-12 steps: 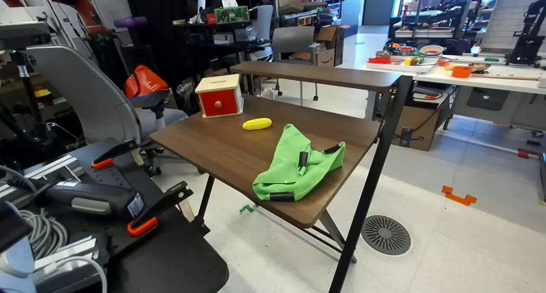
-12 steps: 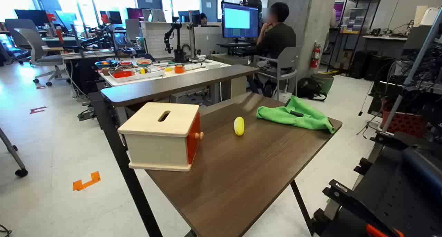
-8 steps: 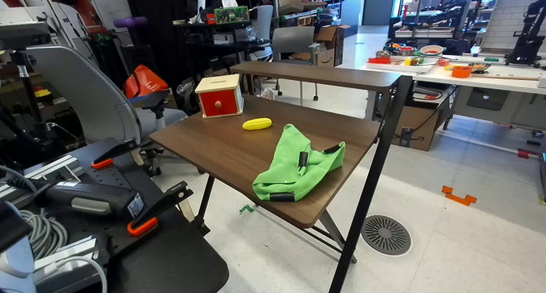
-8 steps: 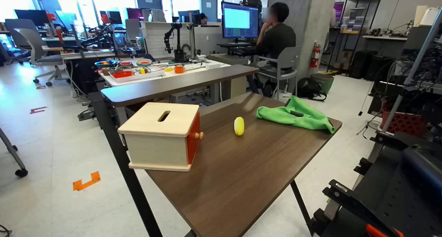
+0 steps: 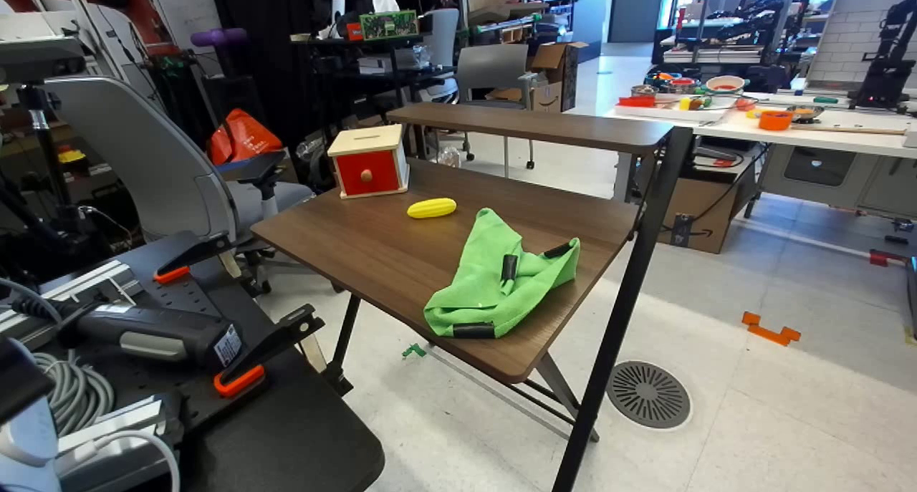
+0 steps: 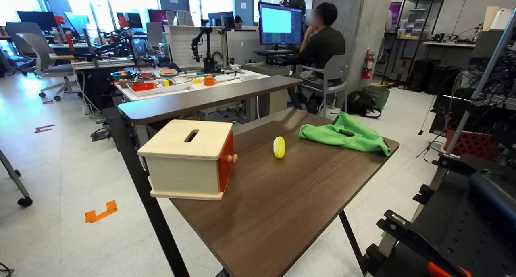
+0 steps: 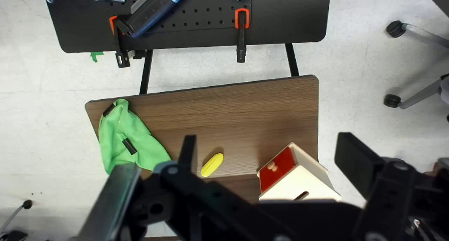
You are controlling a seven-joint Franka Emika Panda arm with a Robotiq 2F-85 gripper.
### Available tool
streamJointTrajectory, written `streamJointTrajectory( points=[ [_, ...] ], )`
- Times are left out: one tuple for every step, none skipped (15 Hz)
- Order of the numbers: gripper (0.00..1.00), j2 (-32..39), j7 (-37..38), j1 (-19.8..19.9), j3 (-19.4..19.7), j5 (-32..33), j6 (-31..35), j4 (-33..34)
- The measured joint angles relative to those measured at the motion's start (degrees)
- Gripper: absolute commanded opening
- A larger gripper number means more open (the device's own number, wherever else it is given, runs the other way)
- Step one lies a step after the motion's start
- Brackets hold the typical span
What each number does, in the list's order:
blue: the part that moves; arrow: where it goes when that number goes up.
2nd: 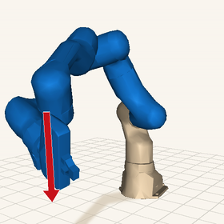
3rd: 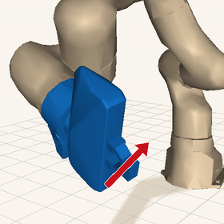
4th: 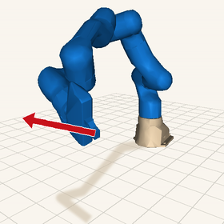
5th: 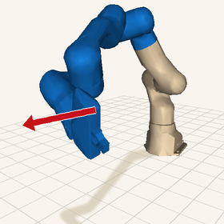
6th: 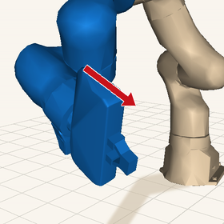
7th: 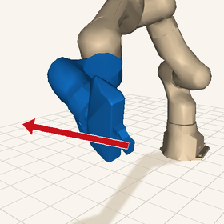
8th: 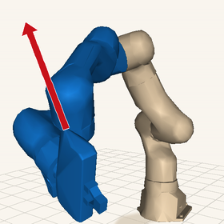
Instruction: Move the green towel to the left
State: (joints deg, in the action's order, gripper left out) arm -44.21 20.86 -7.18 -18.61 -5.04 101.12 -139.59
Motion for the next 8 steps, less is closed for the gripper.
streamJointTrajectory(
  points=[
    [1.00, 0.0, 0.3, 0.0, 0.0, 0.2, 0.0, 0.0],
    [1.00, 0.1, 1.8, 0.4, -0.2, 0.5, 0.8, 0.0],
    [1.00, 0.5, 4.1, 1.2, -0.7, 1.1, 2.5, -0.1],
    [1.00, 1.1, 6.5, 2.3, -1.3, 1.9, 4.7, -0.1],
    [1.00, 2.2, 9.0, 3.8, -2.0, 2.8, 7.2, -0.2],
    [1.00, 3.7, 11.5, 5.5, -2.6, 4.0, 9.9, -0.3],
    [1.00, 5.7, 14.1, 7.4, -3.1, 5.3, 12.7, -0.4],
    [1.00, 8.0, 16.7, 9.2, -3.3, 6.8, 15.4, -0.4]
  ],
)
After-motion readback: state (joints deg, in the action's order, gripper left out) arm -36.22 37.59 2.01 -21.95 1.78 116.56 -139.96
